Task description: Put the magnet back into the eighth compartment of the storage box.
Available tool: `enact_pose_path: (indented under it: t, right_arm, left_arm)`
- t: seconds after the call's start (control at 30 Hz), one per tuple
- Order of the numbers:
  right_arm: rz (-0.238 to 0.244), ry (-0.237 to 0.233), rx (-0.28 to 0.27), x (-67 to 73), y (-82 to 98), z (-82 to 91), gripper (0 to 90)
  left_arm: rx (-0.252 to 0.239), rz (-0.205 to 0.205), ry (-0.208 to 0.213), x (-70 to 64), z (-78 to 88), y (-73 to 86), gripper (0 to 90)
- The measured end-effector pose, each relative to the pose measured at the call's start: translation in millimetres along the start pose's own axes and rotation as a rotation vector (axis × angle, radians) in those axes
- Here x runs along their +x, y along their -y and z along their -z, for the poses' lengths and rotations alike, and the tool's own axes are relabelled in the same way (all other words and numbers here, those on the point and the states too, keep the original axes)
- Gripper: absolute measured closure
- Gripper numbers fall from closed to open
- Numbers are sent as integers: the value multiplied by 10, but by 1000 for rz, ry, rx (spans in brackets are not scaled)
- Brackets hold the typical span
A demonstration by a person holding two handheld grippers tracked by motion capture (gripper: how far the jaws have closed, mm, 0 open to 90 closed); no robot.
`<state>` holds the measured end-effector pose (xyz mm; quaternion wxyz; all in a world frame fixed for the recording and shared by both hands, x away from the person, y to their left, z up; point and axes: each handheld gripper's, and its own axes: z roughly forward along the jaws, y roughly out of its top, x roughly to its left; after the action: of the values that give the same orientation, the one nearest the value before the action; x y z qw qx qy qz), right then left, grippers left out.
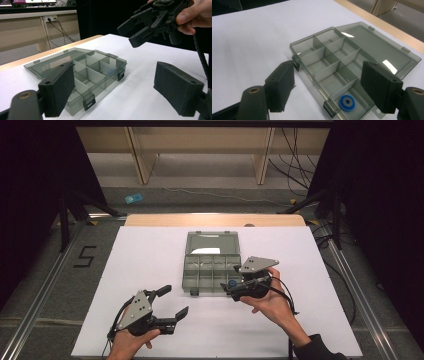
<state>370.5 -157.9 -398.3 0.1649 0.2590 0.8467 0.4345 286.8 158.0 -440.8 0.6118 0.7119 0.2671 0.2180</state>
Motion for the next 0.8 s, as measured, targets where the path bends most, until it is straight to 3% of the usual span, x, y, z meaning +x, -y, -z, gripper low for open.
enact_pose_path:
  t: [0.33, 0.8]
  right_arm:
    - [0, -9, -15, 24, 44, 50, 276]
    - [-19, -17, 4, 11, 158, 147, 240]
  left_arm:
    - [0, 0, -1, 1, 1, 0, 166]
    - [0, -1, -1, 1, 1, 0, 166]
